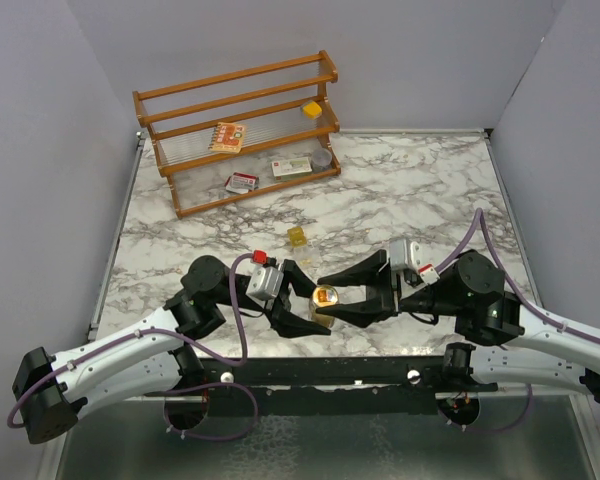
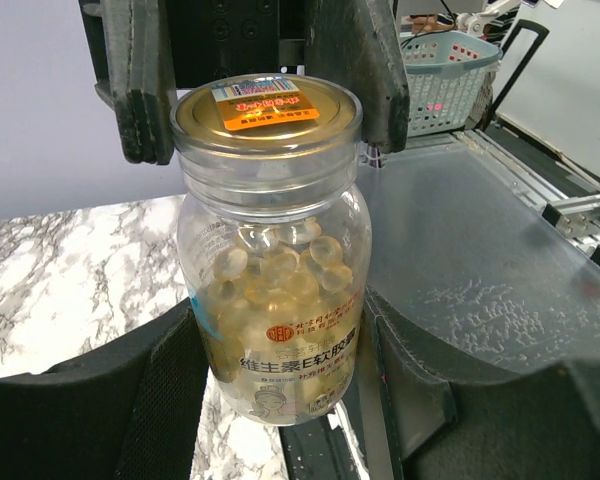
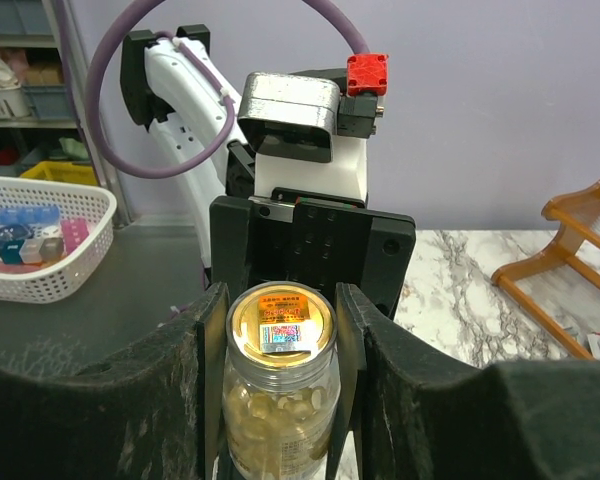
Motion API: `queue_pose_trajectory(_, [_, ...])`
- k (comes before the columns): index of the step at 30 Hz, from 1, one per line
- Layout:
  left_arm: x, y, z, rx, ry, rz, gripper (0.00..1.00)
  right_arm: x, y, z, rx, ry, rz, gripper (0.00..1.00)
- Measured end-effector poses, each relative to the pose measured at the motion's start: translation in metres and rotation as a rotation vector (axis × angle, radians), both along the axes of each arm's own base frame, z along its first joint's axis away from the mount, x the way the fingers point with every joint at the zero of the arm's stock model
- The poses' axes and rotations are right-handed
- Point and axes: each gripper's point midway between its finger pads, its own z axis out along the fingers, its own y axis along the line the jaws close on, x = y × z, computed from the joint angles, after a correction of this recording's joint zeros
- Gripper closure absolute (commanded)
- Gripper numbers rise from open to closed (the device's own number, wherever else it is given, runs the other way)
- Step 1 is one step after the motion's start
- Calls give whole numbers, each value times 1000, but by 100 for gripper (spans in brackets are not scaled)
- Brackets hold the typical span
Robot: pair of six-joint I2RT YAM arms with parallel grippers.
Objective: Sort the pills into containers
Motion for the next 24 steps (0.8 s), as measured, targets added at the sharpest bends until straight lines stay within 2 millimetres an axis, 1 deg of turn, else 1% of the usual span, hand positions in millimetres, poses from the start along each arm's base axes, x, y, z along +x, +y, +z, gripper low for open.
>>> queue_pose_trajectory(7, [3,0,3,-10,0,26,100,0,1,1,4,-6,-1,74])
queue_pose_trajectory(13, [11,3,8,-22,7,98,100,5,2,5,13,-16,-24,77])
queue_pose_trajectory(19, [27,4,9,-27,4,203,100,19,4,6,9,-13,-93,80])
queue_pose_trajectory(24, [41,4,3,-9,8,284,100,34,9,-1,-22,0,-159,85])
